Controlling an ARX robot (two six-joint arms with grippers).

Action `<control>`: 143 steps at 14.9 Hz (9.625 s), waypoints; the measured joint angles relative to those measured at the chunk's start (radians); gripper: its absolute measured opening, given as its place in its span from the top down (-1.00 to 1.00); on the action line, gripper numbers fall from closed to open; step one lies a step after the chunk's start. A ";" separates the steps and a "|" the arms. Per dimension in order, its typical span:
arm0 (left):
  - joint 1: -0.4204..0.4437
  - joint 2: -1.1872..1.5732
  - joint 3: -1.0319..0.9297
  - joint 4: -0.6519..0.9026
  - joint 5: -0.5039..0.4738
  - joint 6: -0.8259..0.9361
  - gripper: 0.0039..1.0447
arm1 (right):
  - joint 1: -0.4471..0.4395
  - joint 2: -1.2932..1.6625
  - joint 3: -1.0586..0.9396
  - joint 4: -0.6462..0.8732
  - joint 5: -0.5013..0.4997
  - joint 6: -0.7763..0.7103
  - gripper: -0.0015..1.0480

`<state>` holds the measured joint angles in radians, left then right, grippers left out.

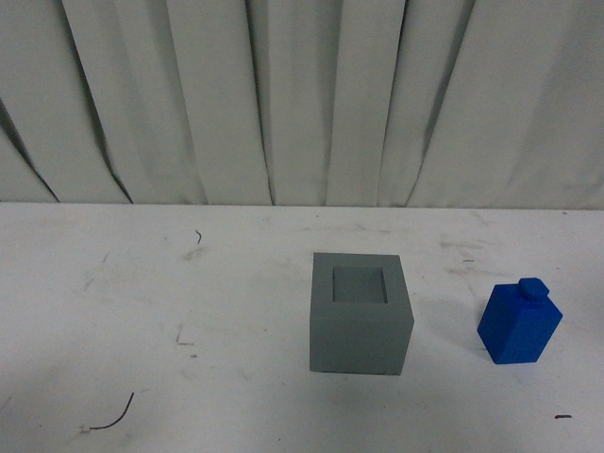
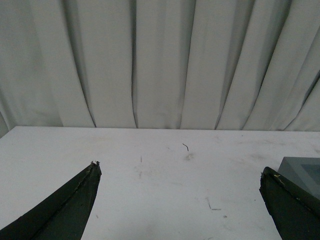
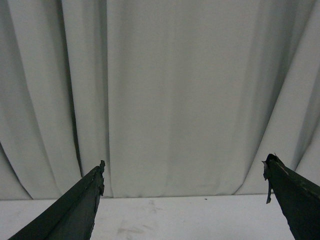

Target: Insert blue part into gray base

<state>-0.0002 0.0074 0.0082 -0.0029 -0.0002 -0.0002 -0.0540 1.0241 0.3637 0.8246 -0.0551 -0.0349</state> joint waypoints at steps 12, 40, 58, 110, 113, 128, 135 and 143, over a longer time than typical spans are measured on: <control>0.000 0.000 0.000 0.000 0.000 0.000 -0.88 | -0.010 0.593 0.814 -0.533 -0.145 -0.553 -0.88; 0.000 0.000 0.000 0.000 0.000 0.000 -0.88 | 0.140 1.102 1.176 -1.642 -0.120 -1.556 -0.88; 0.000 0.000 0.000 0.000 0.000 0.000 -0.88 | 0.117 1.162 1.134 -1.522 -0.136 -1.546 0.09; 0.000 0.000 0.000 0.000 0.000 0.000 -0.88 | 0.452 1.245 1.584 -1.870 -0.081 -1.155 -0.13; 0.000 0.000 0.000 0.000 0.000 0.000 -0.88 | 0.431 1.245 1.574 -1.857 -0.077 -1.170 -0.76; 0.000 0.000 0.000 0.000 0.000 0.000 -0.88 | 0.344 1.010 1.340 -1.500 -0.370 -1.138 -0.88; 0.000 0.000 0.000 0.000 0.000 0.000 -0.88 | -0.013 0.668 0.755 -0.204 -0.391 -0.473 -0.88; 0.000 0.000 0.000 0.000 0.000 0.000 -0.88 | -0.219 -0.080 0.177 -0.498 -0.216 -0.002 0.00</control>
<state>-0.0002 0.0074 0.0082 -0.0029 -0.0002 0.0002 -0.2733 0.9440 0.5407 0.3264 -0.2714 -0.0368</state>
